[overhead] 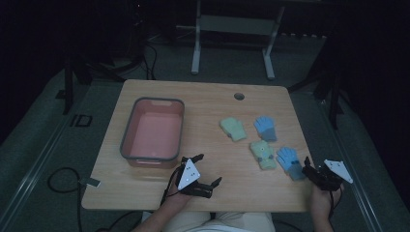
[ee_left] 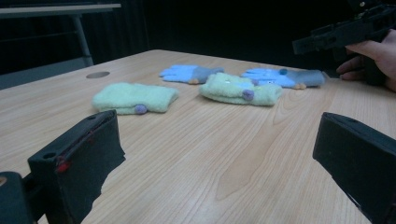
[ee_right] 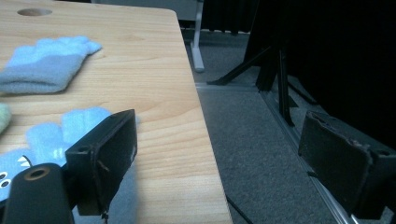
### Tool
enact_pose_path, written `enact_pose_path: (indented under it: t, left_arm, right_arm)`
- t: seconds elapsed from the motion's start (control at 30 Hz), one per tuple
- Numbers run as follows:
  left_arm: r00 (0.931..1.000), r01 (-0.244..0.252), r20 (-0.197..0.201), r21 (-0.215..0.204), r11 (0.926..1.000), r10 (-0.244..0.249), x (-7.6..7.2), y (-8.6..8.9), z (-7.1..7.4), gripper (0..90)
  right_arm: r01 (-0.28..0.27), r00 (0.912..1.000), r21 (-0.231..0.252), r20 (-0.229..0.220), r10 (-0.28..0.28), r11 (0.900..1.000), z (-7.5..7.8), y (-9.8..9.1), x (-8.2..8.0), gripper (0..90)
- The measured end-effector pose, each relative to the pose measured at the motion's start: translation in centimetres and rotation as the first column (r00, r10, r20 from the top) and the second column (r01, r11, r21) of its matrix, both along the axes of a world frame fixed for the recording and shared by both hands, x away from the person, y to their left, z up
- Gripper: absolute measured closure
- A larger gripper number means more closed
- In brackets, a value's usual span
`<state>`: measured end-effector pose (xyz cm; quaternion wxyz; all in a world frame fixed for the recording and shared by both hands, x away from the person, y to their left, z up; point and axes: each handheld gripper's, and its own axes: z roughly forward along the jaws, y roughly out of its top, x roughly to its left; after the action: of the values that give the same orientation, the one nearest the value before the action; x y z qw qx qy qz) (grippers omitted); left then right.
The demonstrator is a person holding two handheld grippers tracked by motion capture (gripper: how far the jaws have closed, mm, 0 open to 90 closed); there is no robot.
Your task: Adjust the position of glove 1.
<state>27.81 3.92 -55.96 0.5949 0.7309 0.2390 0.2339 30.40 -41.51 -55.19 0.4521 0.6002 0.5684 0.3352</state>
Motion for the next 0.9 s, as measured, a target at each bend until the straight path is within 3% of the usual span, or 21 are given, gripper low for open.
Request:
enact_pose_path:
  t: [0.23,0.5,0.63,0.73,0.9]
  left_arm:
    - [1.0,0.005,-0.001,-0.001,1.0,-0.005,0.0,-0.03,0.0,1.0]
    - [1.0,0.006,0.002,0.001,1.0,-0.006,-0.01,-0.07,0.0,1.0]
    - [1.0,0.005,0.004,0.002,1.0,-0.005,-0.03,-0.07,0.0,1.0]
    - [1.0,0.006,0.005,0.002,1.0,-0.006,-0.04,-0.07,0.0,1.0]
    - [1.0,0.006,0.005,0.002,1.0,-0.006,-0.04,-0.07,0.0,1.0]
  right_arm:
    - [0.027,0.999,-0.037,-0.034,-0.028,0.9989,-0.05,0.33,0.3,12.7]
    - [0.011,0.9981,-0.081,-0.06,-0.016,0.9966,-0.12,0.76,0.55,12.8]
    - [0.011,0.9975,-0.08,-0.068,-0.017,0.9968,-0.12,0.81,0.67,12.8]
    - [-0.001,0.996,-0.025,-0.09,-0.001,0.9997,-0.05,0.4,0.78,12.7]
    - [0.009,0.996,-0.015,-0.089,-0.01,0.9998,0.11,0.09,0.83,12.7]
